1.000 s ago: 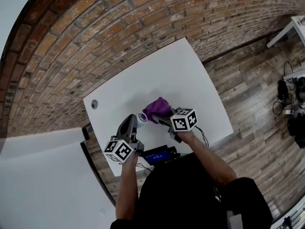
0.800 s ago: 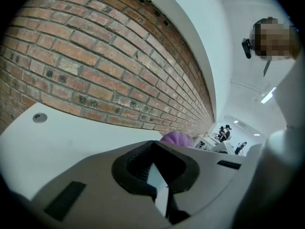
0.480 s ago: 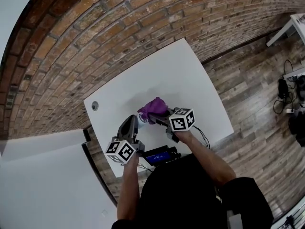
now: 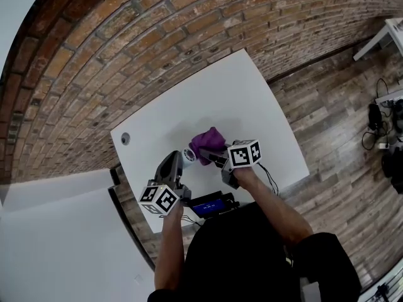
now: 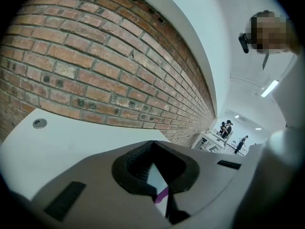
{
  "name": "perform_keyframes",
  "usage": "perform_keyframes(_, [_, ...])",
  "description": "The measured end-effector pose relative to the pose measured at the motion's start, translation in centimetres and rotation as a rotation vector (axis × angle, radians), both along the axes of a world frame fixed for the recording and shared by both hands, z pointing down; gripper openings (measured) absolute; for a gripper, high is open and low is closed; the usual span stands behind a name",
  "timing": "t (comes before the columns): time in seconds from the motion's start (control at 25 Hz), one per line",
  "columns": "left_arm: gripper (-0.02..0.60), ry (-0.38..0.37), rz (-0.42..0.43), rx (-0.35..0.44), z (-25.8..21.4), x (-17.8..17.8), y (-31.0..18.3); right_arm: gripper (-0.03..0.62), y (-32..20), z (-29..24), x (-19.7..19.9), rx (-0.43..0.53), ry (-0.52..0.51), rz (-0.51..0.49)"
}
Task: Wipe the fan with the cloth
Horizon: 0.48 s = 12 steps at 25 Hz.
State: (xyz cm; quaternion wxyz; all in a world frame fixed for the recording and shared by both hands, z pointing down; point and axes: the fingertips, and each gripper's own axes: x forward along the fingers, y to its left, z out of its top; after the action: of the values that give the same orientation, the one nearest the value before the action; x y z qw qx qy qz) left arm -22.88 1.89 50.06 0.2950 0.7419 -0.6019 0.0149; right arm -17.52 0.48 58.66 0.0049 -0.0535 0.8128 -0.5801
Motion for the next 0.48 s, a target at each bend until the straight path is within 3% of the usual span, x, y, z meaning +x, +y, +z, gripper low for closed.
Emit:
perform_keyframes(0.08, [0.005,-0.001,-0.001,0.001,-0.1,0.1,-0.1,0.071,-0.2,-1.8,-0.6,-0.102,-0.107,0.004])
perform_keyframes(0.16, [0.005,-0.005,-0.001,-0.001,-0.1,0.1,0.0,0.072,-0.1,-1.6,-1.0,-0.191,-0.132,0.006])
perform_keyframes(0.28, [0.005,-0.017,0.002,-0.002,-0.1,0.2,-0.1,0.072,0.5,0.4,-1.2,-0.226,-0.07,-0.002])
perform_keyframes(0.48, [0.005,-0.029,0.0,-0.002,-0.2,0.2,-0.2,0.072,1.1,3.6,-1.1,-0.136,0.134,-0.047])
